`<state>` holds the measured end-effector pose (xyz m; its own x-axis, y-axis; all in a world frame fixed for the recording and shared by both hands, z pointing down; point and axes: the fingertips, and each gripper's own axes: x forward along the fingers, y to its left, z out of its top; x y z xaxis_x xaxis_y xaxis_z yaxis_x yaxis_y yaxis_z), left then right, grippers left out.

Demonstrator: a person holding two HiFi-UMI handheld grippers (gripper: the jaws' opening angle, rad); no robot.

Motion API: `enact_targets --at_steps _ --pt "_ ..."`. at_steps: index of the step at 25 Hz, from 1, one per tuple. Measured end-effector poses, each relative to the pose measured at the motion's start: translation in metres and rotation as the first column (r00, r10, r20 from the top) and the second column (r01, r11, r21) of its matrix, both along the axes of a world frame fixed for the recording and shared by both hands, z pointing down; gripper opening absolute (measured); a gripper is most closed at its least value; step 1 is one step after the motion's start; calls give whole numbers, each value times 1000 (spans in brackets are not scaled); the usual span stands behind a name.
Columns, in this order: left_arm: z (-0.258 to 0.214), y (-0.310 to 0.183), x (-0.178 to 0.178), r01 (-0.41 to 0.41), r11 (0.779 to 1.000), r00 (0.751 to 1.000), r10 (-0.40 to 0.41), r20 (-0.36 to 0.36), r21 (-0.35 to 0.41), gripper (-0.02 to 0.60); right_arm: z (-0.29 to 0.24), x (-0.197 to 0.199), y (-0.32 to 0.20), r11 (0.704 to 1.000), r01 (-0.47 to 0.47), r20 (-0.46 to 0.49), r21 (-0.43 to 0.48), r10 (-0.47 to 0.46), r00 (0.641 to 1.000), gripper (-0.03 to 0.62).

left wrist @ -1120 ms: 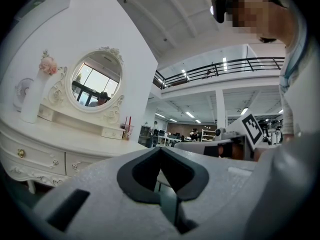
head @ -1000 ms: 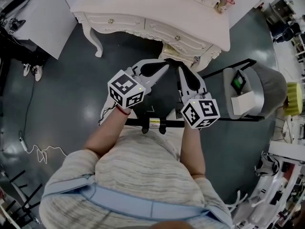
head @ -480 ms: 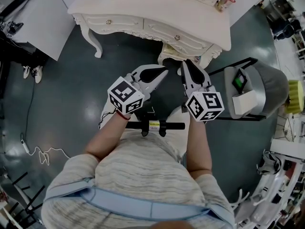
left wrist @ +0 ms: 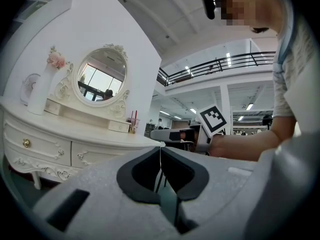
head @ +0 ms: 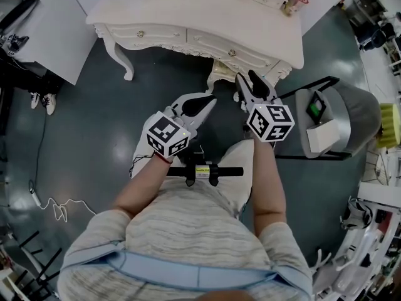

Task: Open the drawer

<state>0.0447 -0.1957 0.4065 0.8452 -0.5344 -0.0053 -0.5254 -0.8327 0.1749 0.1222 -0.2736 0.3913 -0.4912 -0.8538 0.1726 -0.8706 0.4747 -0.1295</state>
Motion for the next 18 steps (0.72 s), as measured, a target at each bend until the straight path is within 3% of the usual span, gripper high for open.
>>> enact_targets --at_steps 18 --pt "13 -18 -10 48 998 999 -48 19 -26 14 79 0 -92 992 -87 -87 -92 79 993 140"
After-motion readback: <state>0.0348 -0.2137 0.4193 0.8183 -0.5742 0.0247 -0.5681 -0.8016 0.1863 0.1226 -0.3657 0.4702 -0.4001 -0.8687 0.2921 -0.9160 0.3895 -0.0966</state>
